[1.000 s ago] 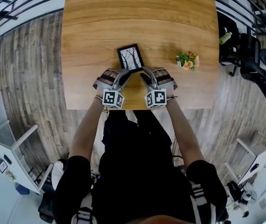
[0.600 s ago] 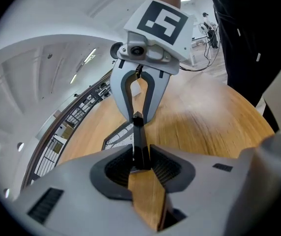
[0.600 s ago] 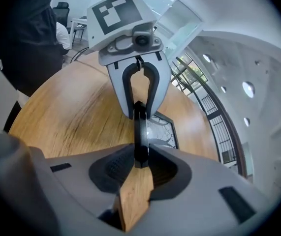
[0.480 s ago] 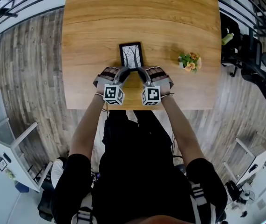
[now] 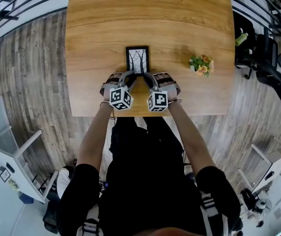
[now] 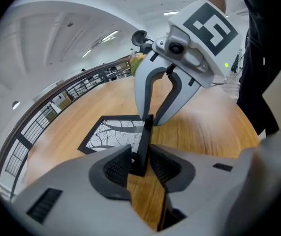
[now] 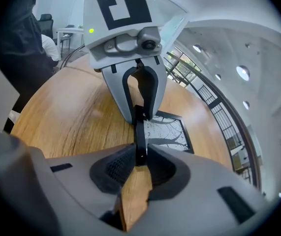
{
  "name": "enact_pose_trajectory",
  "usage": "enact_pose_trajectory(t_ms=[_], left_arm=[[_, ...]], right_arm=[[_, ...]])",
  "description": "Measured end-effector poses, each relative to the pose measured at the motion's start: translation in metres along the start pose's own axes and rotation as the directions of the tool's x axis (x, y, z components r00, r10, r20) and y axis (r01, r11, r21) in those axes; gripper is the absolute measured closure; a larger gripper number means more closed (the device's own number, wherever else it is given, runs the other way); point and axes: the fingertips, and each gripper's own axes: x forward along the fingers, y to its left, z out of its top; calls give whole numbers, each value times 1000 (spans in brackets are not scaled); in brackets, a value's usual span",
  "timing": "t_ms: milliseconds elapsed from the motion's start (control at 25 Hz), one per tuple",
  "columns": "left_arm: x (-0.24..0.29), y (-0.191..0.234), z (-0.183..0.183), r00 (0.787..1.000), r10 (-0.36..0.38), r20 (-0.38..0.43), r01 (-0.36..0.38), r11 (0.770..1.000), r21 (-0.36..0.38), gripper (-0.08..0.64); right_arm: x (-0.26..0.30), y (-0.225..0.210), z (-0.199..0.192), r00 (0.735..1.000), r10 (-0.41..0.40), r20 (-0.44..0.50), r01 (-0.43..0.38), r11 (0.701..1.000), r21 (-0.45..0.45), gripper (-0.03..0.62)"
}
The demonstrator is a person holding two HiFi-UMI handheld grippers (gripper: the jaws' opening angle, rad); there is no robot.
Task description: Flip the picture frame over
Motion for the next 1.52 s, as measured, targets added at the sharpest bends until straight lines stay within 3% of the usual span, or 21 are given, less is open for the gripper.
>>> enact_pose_trajectory(t_ms=[120, 200, 280, 360, 440, 480, 520, 600, 680, 800, 1040, 1200, 1280, 1520], left_arm=[[-1, 1, 1, 1000, 11, 11, -10, 999, -43, 443], [-6, 4, 2, 999, 26, 27, -23, 994, -107, 443], [-13, 10, 5, 998, 50, 50, -37, 975, -221, 443], [-22, 14, 6, 994, 77, 72, -48, 940, -339, 443], [-28, 14, 6, 991, 108, 81, -64, 905, -420, 443], [-31, 14, 7, 989, 121, 84, -70, 888, -454, 445], [-34, 14, 8, 987, 133, 88, -74, 873, -483, 448], [-42, 16, 11, 983, 156, 99, -82, 850, -521, 491], [-52, 13, 15, 980, 171, 104, -88, 836, -541, 519], [-66, 8, 20, 975, 194, 105, -103, 821, -561, 532], [-93, -7, 42, 967, 235, 100, -141, 819, -557, 540], [-112, -19, 65, 964, 242, 109, -143, 820, -555, 540], [-121, -26, 74, 961, 252, 112, -151, 822, -549, 540], [-145, -28, 88, 937, 327, 125, -205, 802, -561, 540]], right_arm=[[-3, -2, -2, 1000, 6, 18, -8, 997, 78, 509], [-9, -7, -4, 999, 13, 42, -21, 979, 202, 497], [-16, -12, -9, 997, 24, 74, -49, 932, 360, 504], [-23, -17, -17, 994, 33, 100, -79, 862, 501, 552], [-30, -19, -29, 993, 36, 110, -95, 799, 593, 583], [-33, -19, -34, 993, 38, 111, -99, 781, 616, 584], [-37, -19, -38, 993, 42, 113, -103, 776, 622, 584], [-44, -18, -40, 992, 52, 114, -110, 796, 596, 584], [-54, -14, -41, 992, 63, 110, -115, 820, 561, 584], [-71, -12, -38, 990, 64, 126, -123, 828, 546, 584], [-111, -12, -29, 984, 25, 174, -118, 827, 550, 584], [-134, -20, -26, 972, -21, 234, -134, 766, 629, 584], [-147, -25, -21, 964, -42, 261, -142, 750, 646, 584], [-166, -34, -19, 954, -70, 293, -128, 787, 603, 584]])
